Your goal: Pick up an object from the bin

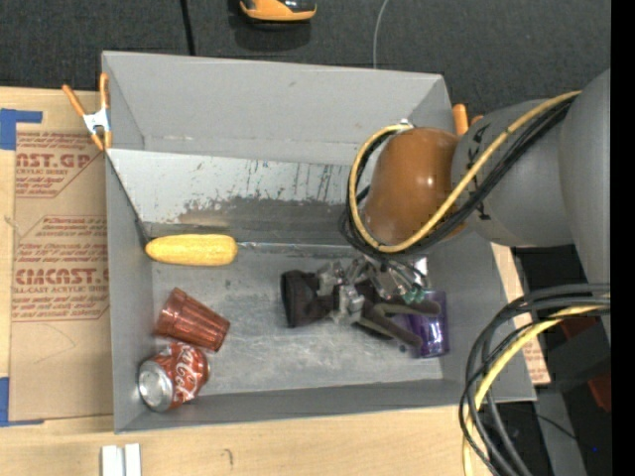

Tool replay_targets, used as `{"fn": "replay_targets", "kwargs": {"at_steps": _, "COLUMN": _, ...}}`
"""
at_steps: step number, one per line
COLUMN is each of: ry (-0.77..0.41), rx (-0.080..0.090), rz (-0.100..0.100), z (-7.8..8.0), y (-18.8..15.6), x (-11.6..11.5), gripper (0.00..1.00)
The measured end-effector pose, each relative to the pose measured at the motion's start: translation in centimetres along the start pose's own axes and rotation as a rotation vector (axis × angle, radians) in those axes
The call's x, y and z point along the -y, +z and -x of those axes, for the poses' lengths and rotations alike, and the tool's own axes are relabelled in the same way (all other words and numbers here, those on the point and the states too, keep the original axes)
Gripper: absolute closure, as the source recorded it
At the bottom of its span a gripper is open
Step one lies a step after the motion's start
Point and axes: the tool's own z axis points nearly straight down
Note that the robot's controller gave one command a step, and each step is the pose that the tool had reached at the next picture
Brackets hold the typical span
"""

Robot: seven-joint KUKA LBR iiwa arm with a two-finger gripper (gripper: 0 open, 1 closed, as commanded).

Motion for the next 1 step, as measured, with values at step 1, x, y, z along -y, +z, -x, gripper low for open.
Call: {"fn": "replay_targets", "kwargs": {"at_steps": 1, "ry": 0.0, "rx": 0.0, "rz": 0.0, "z": 0.0, "y": 0.0, "x": 0.0, "gripper": 1.0}}
